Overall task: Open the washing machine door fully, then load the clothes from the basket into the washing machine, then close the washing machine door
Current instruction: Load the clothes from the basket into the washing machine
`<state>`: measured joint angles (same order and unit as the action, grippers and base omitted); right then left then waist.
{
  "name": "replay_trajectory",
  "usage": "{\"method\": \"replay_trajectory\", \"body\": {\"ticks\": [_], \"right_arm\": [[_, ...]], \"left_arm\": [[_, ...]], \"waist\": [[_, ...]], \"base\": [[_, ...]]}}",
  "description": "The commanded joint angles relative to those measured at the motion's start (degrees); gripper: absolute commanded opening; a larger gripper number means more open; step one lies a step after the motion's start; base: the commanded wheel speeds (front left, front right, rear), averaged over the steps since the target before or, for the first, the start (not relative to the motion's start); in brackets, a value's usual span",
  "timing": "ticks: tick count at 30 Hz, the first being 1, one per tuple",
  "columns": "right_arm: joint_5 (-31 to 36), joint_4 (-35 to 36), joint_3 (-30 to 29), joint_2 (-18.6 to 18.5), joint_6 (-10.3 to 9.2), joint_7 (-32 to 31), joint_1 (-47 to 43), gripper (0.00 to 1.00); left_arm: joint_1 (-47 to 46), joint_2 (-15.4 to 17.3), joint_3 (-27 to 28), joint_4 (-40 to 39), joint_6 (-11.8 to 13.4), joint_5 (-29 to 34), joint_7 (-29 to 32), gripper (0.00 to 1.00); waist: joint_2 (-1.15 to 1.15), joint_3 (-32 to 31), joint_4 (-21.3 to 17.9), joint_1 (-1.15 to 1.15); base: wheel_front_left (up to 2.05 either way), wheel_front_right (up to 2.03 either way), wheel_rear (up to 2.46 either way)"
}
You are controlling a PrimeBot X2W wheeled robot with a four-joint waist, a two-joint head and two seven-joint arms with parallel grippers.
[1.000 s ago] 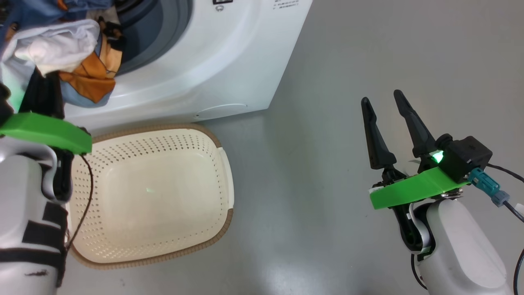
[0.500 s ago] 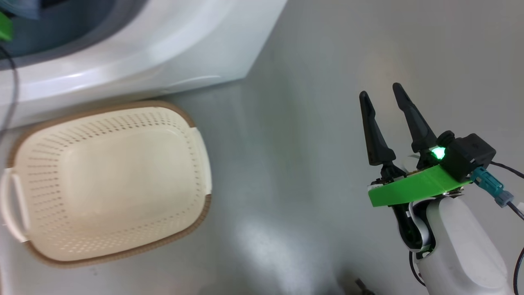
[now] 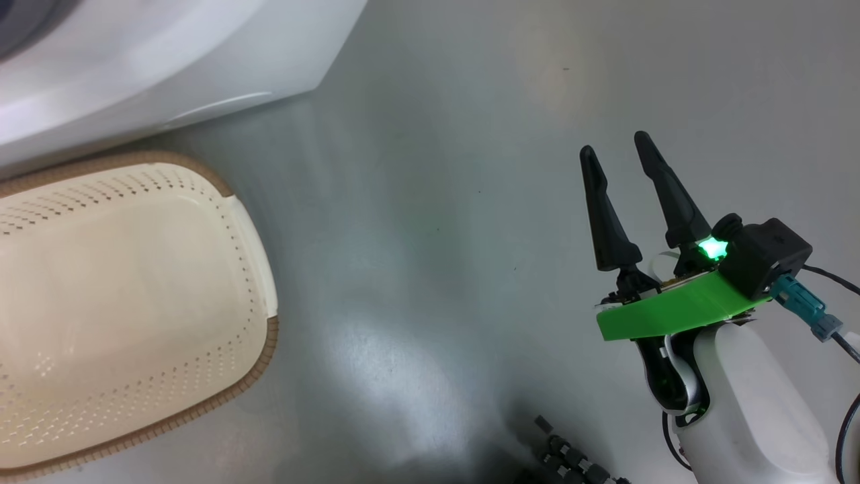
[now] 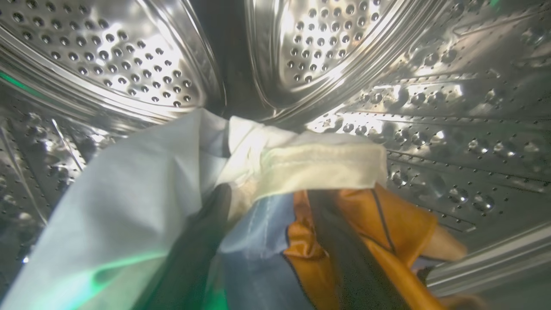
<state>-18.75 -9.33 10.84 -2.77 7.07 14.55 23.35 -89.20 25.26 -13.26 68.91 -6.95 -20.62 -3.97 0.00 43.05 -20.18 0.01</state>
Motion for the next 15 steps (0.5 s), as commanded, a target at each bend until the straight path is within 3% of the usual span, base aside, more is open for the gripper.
{"method": "replay_trajectory", "body": {"ticks": [1,5,7,15], "right_arm": [[-1.48,1.26,0.98,-0.11,0.42,0.45,-0.96,1.00],[-1.59,0.55,1.13,-0.11,0.42,0.45,-0.74,1.00],[-1.70,0.31,1.43,-0.11,0.42,0.45,-0.22,1.00],[-0.76,-1.27,1.53,-0.11,0.42,0.45,0.65,1.00]], "left_arm": [[-1.97,2.77,0.23,-0.23,0.17,0.13,1.38,1.00],[-2.17,1.73,-0.04,2.86,-0.09,-1.17,8.91,1.00],[-1.02,1.27,-0.03,3.41,-0.11,-1.62,9.85,1.00],[7.75,-1.32,0.45,3.54,-0.42,-4.18,1.58,1.00]], "waist": [[0.00,0.30,-0.38,-0.01],[0.00,-0.95,0.62,-0.01],[0.00,-1.93,1.16,-0.01],[0.00,-8.43,3.09,-0.01]], "base": [[0.00,0.00,0.00],[0.00,0.00,0.00],[0.00,0.00,0.00],[0.00,0.00,0.00]]}}
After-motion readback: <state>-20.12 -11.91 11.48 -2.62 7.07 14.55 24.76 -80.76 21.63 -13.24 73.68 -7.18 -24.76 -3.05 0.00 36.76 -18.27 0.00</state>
